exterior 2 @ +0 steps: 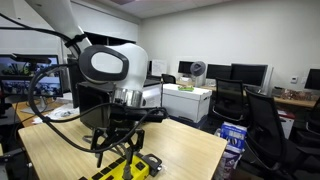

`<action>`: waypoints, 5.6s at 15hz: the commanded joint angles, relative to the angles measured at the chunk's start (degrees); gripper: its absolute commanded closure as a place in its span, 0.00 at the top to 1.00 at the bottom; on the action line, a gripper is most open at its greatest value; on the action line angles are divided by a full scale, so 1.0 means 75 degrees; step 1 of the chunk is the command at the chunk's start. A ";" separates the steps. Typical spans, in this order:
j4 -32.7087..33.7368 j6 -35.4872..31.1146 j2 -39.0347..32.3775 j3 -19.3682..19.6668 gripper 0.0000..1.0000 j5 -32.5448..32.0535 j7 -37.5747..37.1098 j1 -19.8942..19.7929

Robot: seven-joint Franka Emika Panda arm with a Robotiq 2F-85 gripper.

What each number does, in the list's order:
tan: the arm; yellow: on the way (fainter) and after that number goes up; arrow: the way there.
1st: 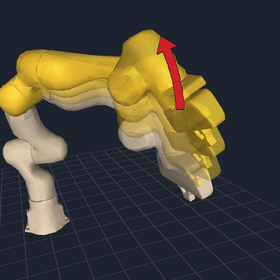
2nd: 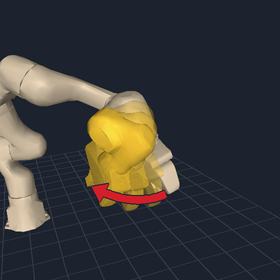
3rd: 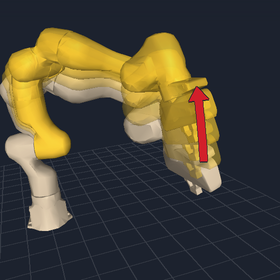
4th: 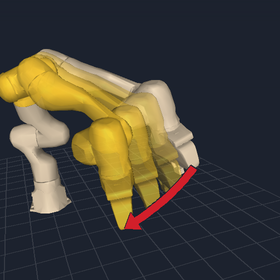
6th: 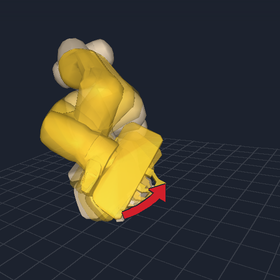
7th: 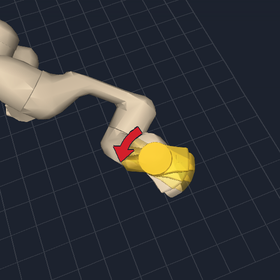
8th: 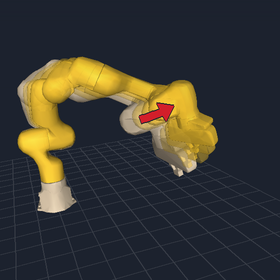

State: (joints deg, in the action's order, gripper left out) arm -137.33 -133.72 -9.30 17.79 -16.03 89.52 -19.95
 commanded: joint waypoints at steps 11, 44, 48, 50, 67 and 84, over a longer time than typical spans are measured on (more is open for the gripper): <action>-0.0268 -0.0902 0.0563 -0.0182 1.00 0.2406 0.0372 -0.0144; -0.0602 -0.1883 0.1157 -0.0099 1.00 0.3435 -0.7542 0.0195; -0.0728 -0.1923 0.1635 0.0002 1.00 0.3064 -0.7942 0.0178; -0.0681 -0.1529 0.2014 0.0082 1.00 0.2852 -0.7984 0.0157; -0.0530 0.1794 0.3535 0.0555 1.00 -0.0220 -0.7265 0.0113; -0.2544 -0.1078 0.2839 0.0792 0.16 -0.0093 -0.7316 0.0103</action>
State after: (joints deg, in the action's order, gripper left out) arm -155.47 -138.58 13.96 23.78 -17.25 34.25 -19.29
